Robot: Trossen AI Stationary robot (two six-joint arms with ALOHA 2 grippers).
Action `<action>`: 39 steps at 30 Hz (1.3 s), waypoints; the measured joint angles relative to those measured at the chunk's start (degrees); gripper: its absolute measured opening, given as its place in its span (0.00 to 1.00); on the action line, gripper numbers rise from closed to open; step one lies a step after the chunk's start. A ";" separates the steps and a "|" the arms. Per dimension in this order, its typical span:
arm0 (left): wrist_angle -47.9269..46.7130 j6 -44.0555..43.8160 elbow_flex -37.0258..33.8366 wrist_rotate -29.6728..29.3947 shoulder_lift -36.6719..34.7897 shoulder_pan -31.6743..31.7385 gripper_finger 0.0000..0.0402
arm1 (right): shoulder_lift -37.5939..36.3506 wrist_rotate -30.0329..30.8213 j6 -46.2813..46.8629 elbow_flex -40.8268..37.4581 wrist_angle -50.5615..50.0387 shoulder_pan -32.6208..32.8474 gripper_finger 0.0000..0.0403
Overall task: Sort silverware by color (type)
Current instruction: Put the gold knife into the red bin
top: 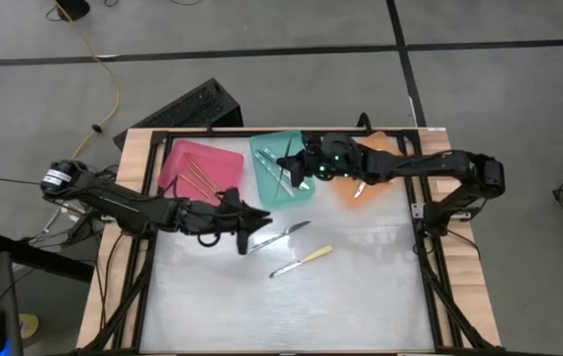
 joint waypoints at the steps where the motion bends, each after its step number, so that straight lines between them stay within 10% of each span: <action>1: -1.64 -0.98 0.00 0.80 -1.02 -0.43 0.21 | 0.00 -1.28 1.51 0.00 -0.49 -0.72 0.05; 11: -11.26 -1.61 -0.02 -3.13 -14.95 -4.64 0.21 | 11.27 -12.09 10.18 7.00 -0.66 -4.51 0.05; 39: -23.45 0.14 -0.02 -5.99 -28.54 -12.88 0.21 | 55.13 -16.69 5.00 71.04 -21.60 -3.86 0.05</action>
